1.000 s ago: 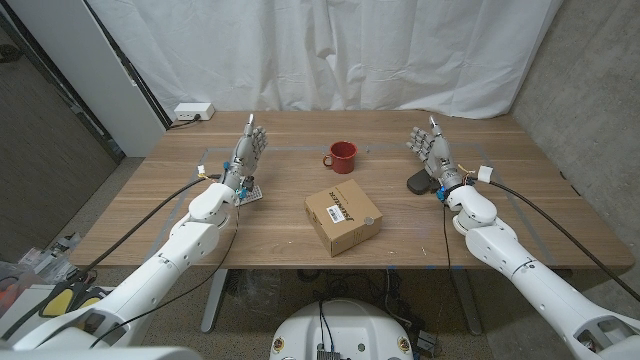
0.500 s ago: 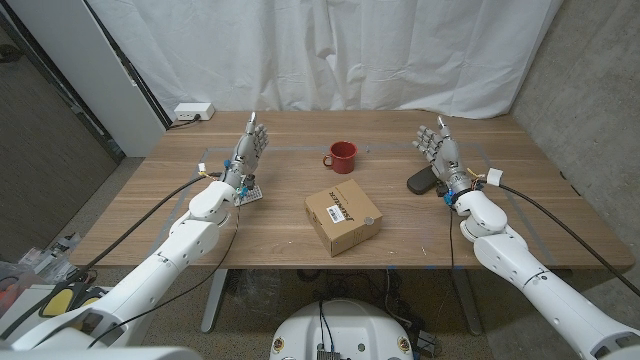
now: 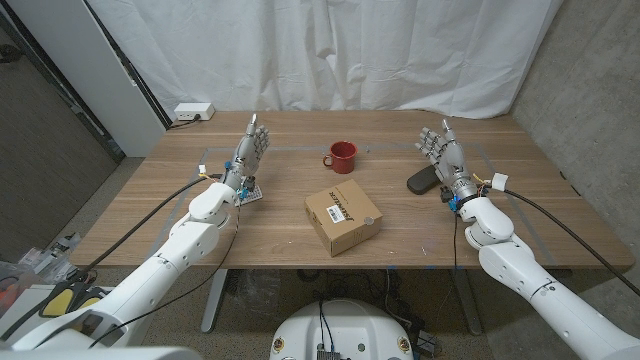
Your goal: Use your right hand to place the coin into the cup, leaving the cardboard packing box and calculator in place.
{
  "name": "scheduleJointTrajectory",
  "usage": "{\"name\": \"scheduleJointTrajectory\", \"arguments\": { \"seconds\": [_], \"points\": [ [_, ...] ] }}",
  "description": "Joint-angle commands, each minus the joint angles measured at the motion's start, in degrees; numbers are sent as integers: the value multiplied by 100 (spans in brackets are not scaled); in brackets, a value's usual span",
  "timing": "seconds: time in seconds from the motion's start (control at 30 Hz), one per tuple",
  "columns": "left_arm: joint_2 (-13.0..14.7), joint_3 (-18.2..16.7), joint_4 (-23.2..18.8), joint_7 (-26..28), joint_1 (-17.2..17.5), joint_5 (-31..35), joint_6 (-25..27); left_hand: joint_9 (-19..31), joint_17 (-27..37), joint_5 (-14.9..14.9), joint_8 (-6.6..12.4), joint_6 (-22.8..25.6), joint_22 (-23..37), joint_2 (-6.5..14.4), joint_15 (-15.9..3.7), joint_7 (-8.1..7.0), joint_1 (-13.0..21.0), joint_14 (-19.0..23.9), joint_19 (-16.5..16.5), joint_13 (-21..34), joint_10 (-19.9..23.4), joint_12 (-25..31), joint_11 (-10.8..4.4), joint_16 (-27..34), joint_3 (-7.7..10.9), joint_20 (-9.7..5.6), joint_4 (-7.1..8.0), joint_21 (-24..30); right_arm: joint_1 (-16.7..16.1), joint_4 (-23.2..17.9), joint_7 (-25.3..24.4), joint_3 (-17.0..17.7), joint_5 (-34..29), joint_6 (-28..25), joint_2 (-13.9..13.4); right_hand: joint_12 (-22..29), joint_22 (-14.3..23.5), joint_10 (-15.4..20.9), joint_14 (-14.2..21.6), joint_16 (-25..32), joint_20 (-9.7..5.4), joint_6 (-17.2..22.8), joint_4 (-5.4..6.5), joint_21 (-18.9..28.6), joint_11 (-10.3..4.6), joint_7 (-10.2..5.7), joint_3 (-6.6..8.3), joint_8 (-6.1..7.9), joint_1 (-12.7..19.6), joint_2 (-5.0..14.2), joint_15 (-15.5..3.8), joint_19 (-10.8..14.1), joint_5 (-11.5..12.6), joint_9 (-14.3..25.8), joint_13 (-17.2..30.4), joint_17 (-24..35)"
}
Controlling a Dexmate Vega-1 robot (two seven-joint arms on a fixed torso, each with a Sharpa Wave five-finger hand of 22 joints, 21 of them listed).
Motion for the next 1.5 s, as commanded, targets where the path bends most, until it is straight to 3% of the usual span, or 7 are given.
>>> {"name": "scheduleJointTrajectory", "arguments": {
  "seconds": [0.03, 0.2, 0.37, 0.8, 1.13, 1.5],
  "points": [
    [103, -8, -220, 76, 71, 25, 151, 9, 17, 19, 20, 41, 27, 17, 4, -13, 65, 21, 22, 19, 37, 18, -7, 34, 7, -90, -41, 45, -272, -154, 65, 82, -10, 338, -2, 55, 24, 106, 79, 40, -51, 89, -46, 31, -3, -17, 7, 33, 86, 5, -13, 60, 4, 22, 18, 12],
    [80, 6, -215, 97, 67, 58, 115, 9, 17, 26, 24, 60, 27, 36, -1, -14, 86, 38, 38, 19, 55, 22, 2, 36, 12, -93, -48, 50, -377, -239, 92, 127, 11, 428, -24, 57, 24, 130, 102, 38, -57, 108, -55, 35, -9, -23, 6, 32, 98, 8, -25, 87, 2, 22, 18, 13],
    [67, -5, -258, 151, 125, 41, 123, 8, 12, 49, 60, 218, 23, 99, -37, 0, 188, 242, 269, 17, 231, 64, 10, 78, 20, -217, -92, 119, -475, -358, 108, 165, -29, 489, -84, 63, 24, 162, 119, 34, -57, 134, -63, 30, -15, -36, 5, 34, 108, 11, -14, 92, 1, 23, 18, 13],
    [249, -139, -615, 308, 396, 15, 187, 8, 11, 56, 65, 279, 22, 119, -29, 3, 231, 286, 298, 16, 273, 63, 7, 71, 16, -187, -111, 114, -849, -774, 22, 321, -95, 681, -183, 79, 26, 258, 222, 41, -18, 221, -80, 31, -43, -59, -3, 41, 126, 19, -37, 145, -6, 24, 19, 16],
    [330, -141, -710, 313, 411, 49, 266, 8, 12, 59, 59, 291, 22, 139, -24, 7, 263, 297, 298, 16, 280, 55, 3, 61, 17, -177, -123, 104, -1009, -824, 6, 422, -150, 871, -166, 99, 26, 371, 269, 26, -31, 359, -112, 28, -54, -172, 6, 68, 176, 44, -73, 192, -3, 24, 19, 14],
    [363, -197, -671, 284, 333, 53, 240, 9, 12, 62, 65, 341, 22, 166, -36, 8, 300, 340, 319, 16, 340, 65, -12, 63, 21, -159, -137, 102, -1147, -903, -40, 462, -267, 1004, -136, 100, 26, 413, 296, 17, -36, 420, -137, 18, -62, -154, 21, 72, 222, 71, -99, 200, -2, 24, 19, 13]
  ]
}}
